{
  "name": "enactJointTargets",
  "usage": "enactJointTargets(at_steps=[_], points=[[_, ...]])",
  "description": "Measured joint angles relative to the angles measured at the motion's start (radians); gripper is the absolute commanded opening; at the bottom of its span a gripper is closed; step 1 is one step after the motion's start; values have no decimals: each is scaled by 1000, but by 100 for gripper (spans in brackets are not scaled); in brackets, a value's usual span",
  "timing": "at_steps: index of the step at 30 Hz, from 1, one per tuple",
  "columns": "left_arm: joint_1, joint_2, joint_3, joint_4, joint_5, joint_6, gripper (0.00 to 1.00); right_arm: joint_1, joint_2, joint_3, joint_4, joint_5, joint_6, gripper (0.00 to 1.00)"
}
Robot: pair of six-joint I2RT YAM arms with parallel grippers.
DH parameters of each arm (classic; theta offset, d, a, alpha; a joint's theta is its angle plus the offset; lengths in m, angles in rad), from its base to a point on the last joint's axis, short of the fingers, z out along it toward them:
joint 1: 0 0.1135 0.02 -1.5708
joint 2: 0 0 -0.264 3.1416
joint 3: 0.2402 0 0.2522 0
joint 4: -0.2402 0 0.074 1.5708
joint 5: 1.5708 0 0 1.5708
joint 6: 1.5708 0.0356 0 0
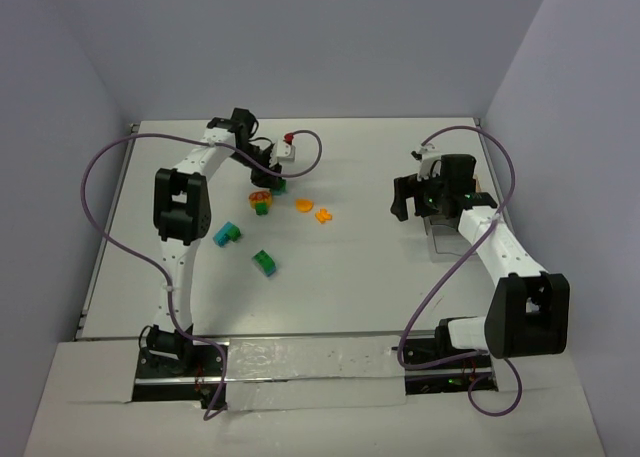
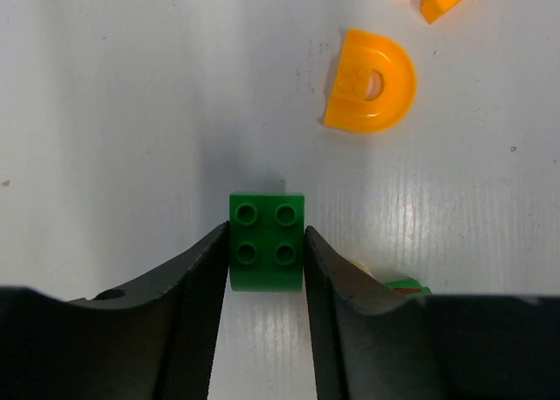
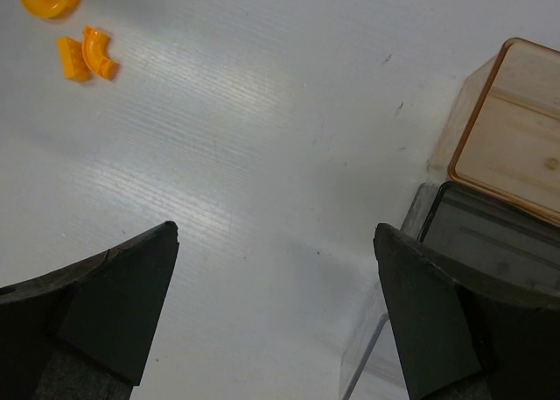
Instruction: Sort the legos into containers by color
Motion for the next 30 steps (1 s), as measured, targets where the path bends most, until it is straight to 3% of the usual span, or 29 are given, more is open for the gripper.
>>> enactJointTargets(at_steps=[5, 8, 12, 15, 17, 21, 26, 30], points=[[0, 0, 0, 32, -12, -24, 27, 0, 1, 0, 0, 0, 1, 100], [-2, 0, -1, 52, -21, -53, 0, 0, 1, 2, -5, -3, 1, 100], [-9, -16, -20, 88, -28, -138, 0, 0, 13, 55, -47, -32, 14, 100], [-17, -63, -65, 142, 1, -280, 0, 0, 29, 135, -82, -75, 35, 100], [-20, -133, -131, 206, 47, -415, 0, 0, 39, 206, -101, -123, 57, 100], [-22, -366, -339, 457, 178, -837, 0, 7, 45, 314, -100, -252, 105, 100], [-22, -703, -715, 1113, 328, -1482, 0, 66, 45, 342, -68, -403, 187, 100], [-24, -773, -814, 1556, 391, -1887, 0, 134, 58, 356, -26, -509, 270, 100]])
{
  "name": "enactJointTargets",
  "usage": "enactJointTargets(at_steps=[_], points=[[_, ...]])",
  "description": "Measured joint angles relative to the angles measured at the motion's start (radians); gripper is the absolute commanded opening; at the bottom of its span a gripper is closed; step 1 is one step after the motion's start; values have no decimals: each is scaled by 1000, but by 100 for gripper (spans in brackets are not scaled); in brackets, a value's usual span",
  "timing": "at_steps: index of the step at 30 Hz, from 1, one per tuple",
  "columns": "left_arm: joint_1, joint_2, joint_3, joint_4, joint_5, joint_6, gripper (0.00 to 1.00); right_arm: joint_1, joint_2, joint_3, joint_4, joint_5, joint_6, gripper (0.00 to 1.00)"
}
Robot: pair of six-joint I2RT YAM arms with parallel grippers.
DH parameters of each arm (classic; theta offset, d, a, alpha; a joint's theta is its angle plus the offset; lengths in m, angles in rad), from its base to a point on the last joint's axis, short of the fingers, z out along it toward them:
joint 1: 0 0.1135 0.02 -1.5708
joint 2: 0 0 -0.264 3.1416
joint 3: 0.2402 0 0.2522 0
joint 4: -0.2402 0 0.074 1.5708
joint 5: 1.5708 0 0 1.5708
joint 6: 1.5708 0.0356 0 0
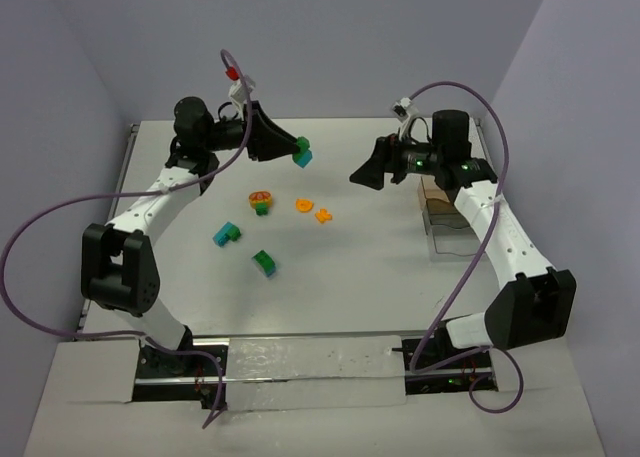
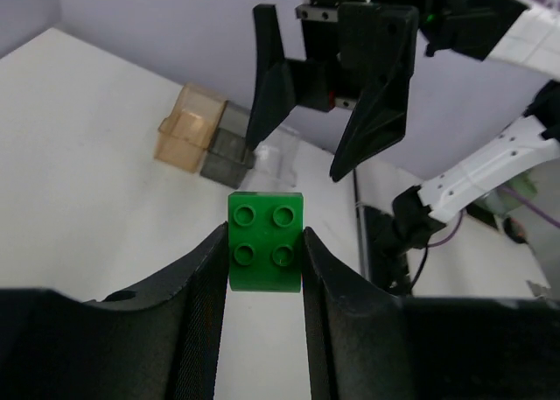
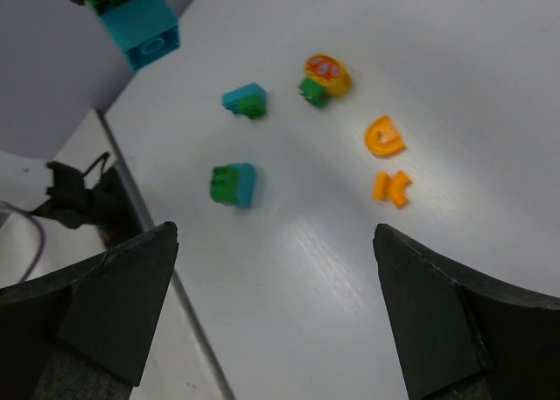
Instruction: Sort the legos into containers by color
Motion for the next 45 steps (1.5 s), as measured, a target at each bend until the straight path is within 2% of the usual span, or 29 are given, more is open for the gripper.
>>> enactJointTargets(at_steps=[5, 10, 18, 28, 30, 35, 37, 45], points=[[0, 5, -59, 305, 19, -304, 0, 59, 3, 25, 67, -81, 77, 100], [-15, 8, -73, 461, 34, -458, 0, 103, 7, 55, 98, -101, 121, 100], [-57, 26, -79, 583, 59, -585, 0, 164, 79, 126, 110, -104, 151, 100], [-70, 61, -89, 611, 75, -617, 0, 216, 100, 134, 108, -121, 150, 95], [-72, 68, -90, 618, 78, -623, 0, 222, 100, 134, 108, -127, 148, 88], [-73, 93, -91, 651, 82, -650, 0, 229, 100, 134, 108, -137, 148, 63], [-74, 100, -92, 658, 83, -659, 0, 229, 100, 134, 109, -137, 148, 58], [-76, 103, -96, 678, 88, -679, 0, 229, 120, 146, 110, -140, 149, 47]])
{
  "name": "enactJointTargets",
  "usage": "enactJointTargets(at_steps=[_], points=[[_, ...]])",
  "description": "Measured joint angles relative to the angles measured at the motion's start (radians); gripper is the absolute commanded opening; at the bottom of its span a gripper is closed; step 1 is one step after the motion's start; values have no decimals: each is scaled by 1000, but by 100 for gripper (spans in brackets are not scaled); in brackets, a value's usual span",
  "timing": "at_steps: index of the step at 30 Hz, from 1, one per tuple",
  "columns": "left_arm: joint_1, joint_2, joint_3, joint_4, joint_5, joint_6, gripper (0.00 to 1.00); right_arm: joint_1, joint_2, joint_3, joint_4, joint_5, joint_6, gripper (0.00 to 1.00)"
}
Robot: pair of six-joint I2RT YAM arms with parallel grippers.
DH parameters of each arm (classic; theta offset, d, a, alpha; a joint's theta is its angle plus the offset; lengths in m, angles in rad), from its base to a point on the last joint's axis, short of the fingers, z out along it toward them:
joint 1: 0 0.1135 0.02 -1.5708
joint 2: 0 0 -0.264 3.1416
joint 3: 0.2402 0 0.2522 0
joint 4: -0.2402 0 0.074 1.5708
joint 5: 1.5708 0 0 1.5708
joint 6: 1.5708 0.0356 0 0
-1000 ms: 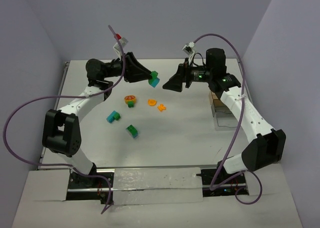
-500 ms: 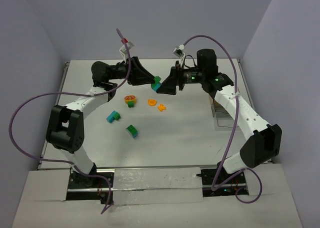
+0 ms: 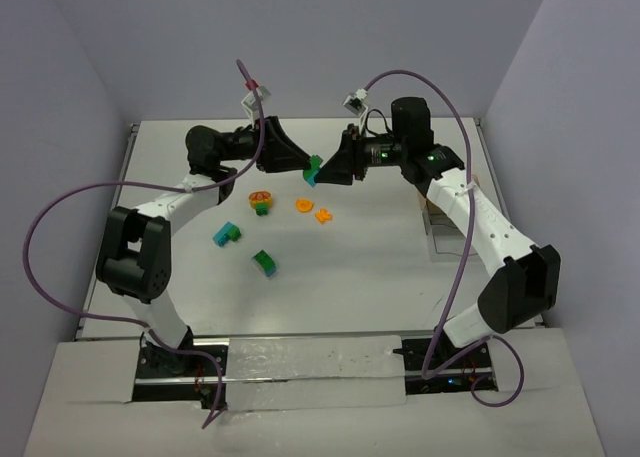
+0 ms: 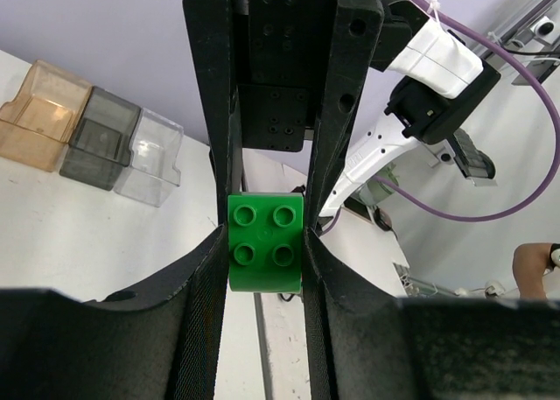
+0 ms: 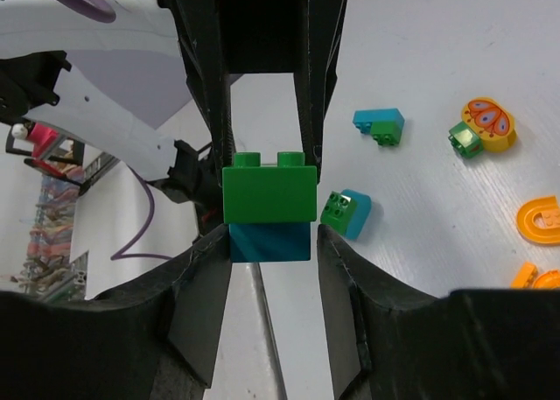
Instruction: Sort the legos into containers by color
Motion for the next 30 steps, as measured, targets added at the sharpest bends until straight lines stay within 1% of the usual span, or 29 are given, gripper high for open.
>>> enactJointTargets(at_steps=[2, 3, 4, 5, 6, 11, 16, 20, 24, 26, 28, 29, 30], points=[[0, 3, -1, 2, 1, -2, 0, 1, 4, 1, 0, -5, 2, 43], [0, 5, -2, 4, 1, -4, 0, 1, 5, 1, 0, -7, 4, 39], [0, 7, -3, 7, 2, -8, 0, 1, 6, 1, -1, -8, 4, 31], [0, 8, -6, 11, 1, -11, 0, 1, 7, 1, -2, -10, 6, 14], [0, 8, -8, 14, 1, -13, 0, 1, 9, 1, -2, -12, 8, 0], [0, 13, -11, 20, 4, -17, 0, 1, 10, 1, -14, -12, 2, 0], [13, 24, 3, 8, 21, -6, 0, -4, 2, -8, -29, 2, -44, 0], [75, 59, 61, -22, 24, 8, 0, -40, -52, -75, -90, 3, -124, 0], [135, 95, 115, -62, 21, 30, 0, -114, -121, -150, -171, 9, -206, 0], [139, 98, 130, -103, 19, 67, 0, -172, -148, -183, -219, 25, -245, 0], [134, 96, 145, -187, 13, 137, 0, -248, -172, -218, -266, 72, -288, 0], [130, 93, 155, -263, 2, 208, 0, -289, -184, -238, -288, 114, -310, 0], [124, 86, 168, -373, -20, 292, 0, -343, -200, -265, -314, 173, -337, 0]])
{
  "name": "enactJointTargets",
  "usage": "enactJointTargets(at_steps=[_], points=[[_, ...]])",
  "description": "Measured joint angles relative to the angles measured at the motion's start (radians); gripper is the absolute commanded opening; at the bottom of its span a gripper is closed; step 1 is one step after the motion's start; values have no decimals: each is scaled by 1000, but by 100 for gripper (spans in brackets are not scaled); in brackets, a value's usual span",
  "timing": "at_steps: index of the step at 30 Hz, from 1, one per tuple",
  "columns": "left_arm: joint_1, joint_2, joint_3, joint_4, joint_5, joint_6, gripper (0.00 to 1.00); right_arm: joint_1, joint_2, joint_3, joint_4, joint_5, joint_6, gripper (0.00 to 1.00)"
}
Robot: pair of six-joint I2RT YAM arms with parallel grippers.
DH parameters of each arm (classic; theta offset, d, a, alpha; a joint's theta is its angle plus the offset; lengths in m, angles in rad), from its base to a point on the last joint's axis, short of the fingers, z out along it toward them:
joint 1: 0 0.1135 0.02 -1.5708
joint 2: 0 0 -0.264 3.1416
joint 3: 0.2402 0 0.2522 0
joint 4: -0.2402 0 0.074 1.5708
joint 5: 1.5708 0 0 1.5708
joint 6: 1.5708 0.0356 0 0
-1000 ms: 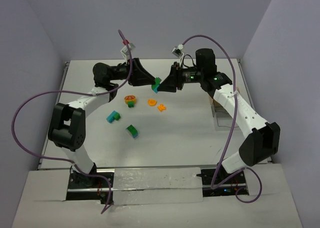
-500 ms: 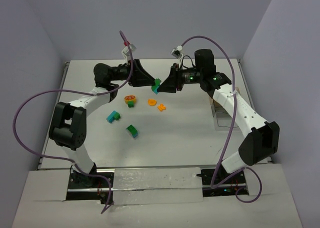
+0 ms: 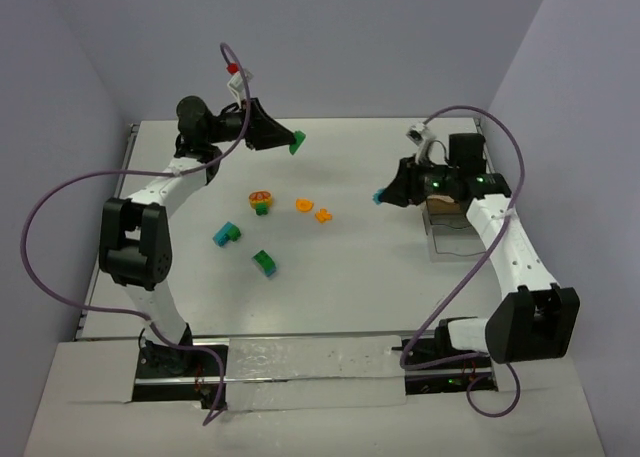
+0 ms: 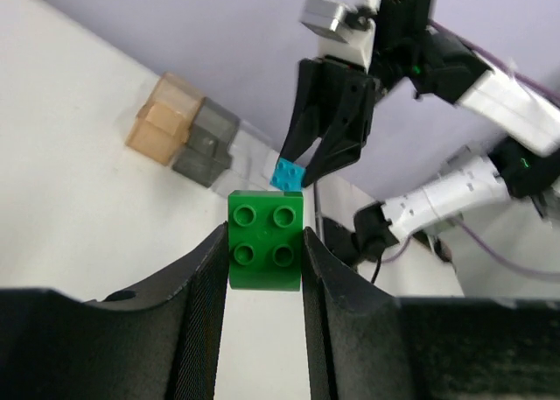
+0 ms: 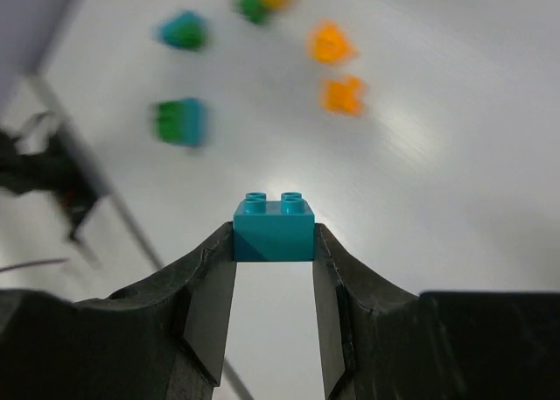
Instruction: Sort the legos into containers by color
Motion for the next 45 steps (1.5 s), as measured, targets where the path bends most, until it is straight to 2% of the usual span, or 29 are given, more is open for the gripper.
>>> enactJointTargets(at_steps=[2, 3, 6, 9, 14, 25, 30, 31, 32, 33, 37, 41, 45], points=[[-15, -8, 60, -287, -92, 211, 0, -105, -33, -52, -38, 120, -45, 0], [-27, -10, 84, -376, -126, 290, 0, -157, -46, -69, -58, 179, -65, 0], [-81, -12, 166, -640, -252, 524, 0, -289, -70, -96, -112, 336, -129, 0], [-137, -14, 204, -802, -339, 670, 0, -374, -70, -100, -148, 459, -179, 0], [-157, -15, 204, -922, -403, 766, 0, -423, -35, -103, -179, 594, -212, 0], [-151, -15, 204, -977, -436, 824, 0, -423, 103, -147, -180, 714, -223, 1], [-151, -15, 204, -977, -435, 829, 0, -423, 120, -152, -180, 739, -238, 17], [-151, -15, 204, -977, -435, 829, 0, -423, 121, -152, -180, 743, -240, 25], [-151, -15, 204, -977, -435, 828, 0, -423, 123, -152, -180, 746, -241, 42], [-151, -14, 204, -977, -435, 828, 0, -423, 124, -152, -180, 747, -243, 52], [-151, -9, 204, -975, -419, 820, 0, -423, 125, -151, -187, 742, -253, 82], [-151, -8, 201, -969, -375, 798, 0, -420, 125, -120, -234, 708, -264, 99], [-151, -8, 184, -938, -318, 766, 0, -400, 125, -5, -301, 638, -266, 100]])
